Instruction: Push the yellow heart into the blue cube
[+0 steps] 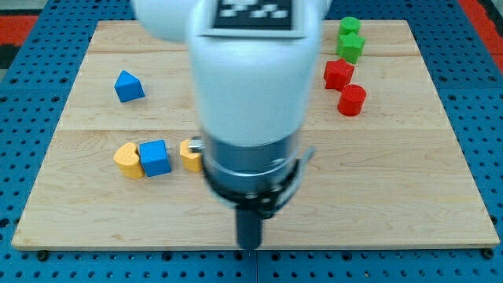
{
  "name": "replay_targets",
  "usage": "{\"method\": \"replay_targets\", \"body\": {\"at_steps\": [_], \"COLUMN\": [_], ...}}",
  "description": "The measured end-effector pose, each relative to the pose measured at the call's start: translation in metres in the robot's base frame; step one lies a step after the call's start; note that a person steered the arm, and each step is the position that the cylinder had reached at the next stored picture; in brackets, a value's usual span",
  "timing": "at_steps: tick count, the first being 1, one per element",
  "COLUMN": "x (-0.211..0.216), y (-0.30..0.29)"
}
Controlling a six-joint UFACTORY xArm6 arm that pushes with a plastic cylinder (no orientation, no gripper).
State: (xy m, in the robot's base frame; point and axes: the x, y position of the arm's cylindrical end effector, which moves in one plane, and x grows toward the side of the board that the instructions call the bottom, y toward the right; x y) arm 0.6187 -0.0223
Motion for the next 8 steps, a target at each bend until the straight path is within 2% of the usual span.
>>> {"method": "replay_targets", "body": {"at_steps": [1, 2, 3, 4, 6, 8], "x": [-0.012, -0.042, -0.048, -0.08, -0.085, -0.094], "y": [-0.027, -0.098, -0.129, -0.139, -0.171, -0.17]}}
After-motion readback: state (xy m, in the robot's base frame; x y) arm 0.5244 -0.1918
